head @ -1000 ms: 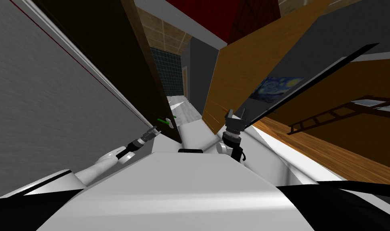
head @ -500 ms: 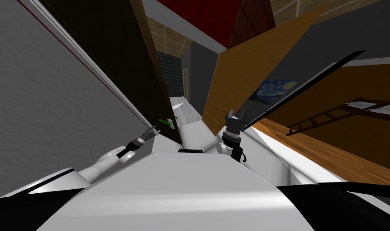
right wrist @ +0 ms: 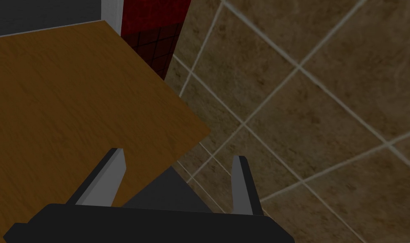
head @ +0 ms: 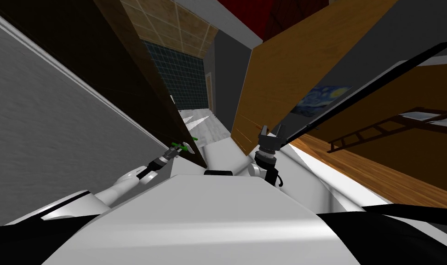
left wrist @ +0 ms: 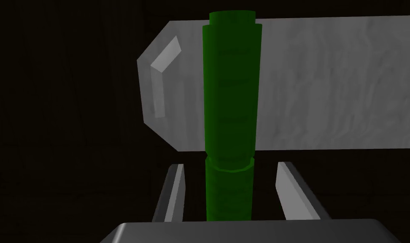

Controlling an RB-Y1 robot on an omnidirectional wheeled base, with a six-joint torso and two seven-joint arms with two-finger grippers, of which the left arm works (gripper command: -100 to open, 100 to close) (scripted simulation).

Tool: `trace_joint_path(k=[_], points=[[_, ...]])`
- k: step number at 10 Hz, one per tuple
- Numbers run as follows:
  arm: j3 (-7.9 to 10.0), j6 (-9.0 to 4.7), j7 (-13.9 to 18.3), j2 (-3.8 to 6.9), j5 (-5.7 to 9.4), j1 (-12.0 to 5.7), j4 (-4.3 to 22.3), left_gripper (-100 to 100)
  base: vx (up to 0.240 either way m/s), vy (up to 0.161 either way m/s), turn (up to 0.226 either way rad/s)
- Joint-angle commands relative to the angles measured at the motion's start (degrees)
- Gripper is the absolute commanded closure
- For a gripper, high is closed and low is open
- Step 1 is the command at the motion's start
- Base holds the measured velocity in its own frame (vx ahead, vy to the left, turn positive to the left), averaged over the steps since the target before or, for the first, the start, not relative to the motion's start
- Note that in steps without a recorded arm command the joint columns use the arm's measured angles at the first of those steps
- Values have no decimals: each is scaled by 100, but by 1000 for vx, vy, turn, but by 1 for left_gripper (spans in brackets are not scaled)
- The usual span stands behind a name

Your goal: Pull the door open

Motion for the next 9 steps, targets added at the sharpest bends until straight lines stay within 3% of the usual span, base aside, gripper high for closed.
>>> trace_joint_path(k=[1,5,9], points=[[-1,-7,0,2,0,7,0,100,-39,10,-8],[-1,-7,0,2,0,7,0,100,-16,5,2],[-89,-294,62,112,-18,70,150,100,-156,112,-136]])
